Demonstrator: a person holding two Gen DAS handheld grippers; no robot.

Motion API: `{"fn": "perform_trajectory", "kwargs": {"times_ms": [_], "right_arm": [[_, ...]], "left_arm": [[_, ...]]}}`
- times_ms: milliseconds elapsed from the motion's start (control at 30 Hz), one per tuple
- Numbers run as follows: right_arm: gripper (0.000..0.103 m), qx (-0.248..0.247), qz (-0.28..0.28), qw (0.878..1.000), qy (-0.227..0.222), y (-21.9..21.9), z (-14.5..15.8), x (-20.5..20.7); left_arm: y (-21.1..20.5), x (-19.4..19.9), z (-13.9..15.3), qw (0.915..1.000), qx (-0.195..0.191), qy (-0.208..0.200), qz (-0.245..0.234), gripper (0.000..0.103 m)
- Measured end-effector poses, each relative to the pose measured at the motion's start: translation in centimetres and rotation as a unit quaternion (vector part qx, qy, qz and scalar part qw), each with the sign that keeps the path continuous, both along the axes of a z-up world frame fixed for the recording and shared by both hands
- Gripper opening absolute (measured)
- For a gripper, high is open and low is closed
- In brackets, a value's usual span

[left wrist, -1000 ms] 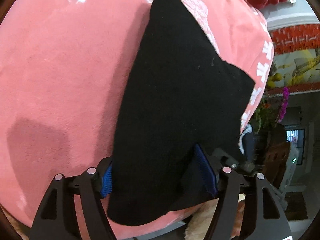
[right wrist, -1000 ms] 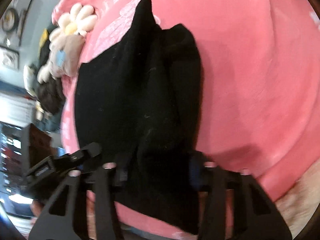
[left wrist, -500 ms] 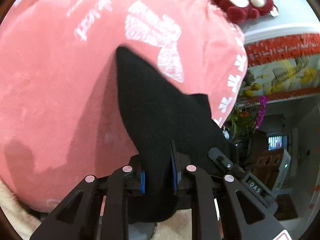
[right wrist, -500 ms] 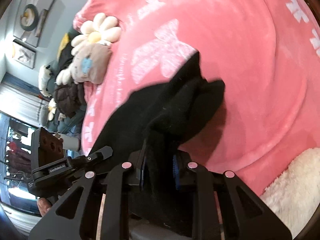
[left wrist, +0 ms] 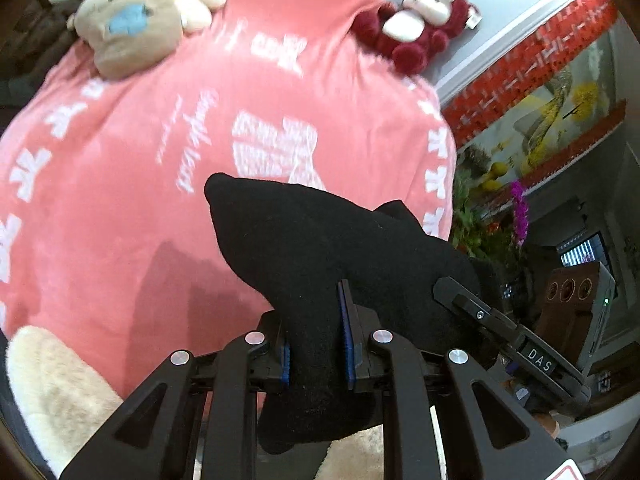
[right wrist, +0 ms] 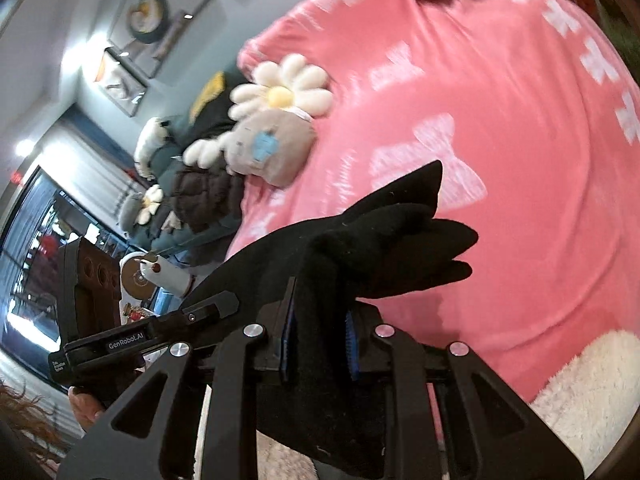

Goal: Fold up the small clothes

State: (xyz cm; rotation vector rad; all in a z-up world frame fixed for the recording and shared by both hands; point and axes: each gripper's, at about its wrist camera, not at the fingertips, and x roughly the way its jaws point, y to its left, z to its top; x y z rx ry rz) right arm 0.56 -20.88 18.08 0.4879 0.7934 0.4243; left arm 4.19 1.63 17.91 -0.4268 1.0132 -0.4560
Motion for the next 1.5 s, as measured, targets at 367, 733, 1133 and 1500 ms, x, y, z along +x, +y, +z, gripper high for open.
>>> {"fn": "perform_trajectory", "kwargs": {"times_ms": [367, 733, 1133, 1500], "right_arm": [[0.019, -0.021, 0.026, 0.993, -0.116, 5.8, 5.5, 0.0], [0.02, -0.051, 0.029, 0.987, -0.15, 11.8, 2.5, 4.3], [0.033, -0.138, -0.022, 0.984, 0.108, 10.6, -17.9, 5.8], [0.052, -0.103, -0.013, 0.976, 0.189, 13.5, -22.4, 8.2]], "left_arm": [[4.7, -1.0, 6.7, 0.9927, 0.038, -0.113, 0.013, 0.015], [10.0, 1.5, 5.2, 0.979, 0.059, -0.194, 0.018, 0.017], [12.3, 4.6, -18.2, 0.9817, 0.146, 0.049, 0.111, 0.055], [12.9, 6.7, -22.8, 0.981, 0.092, 0.116, 0.125, 0.061]]}}
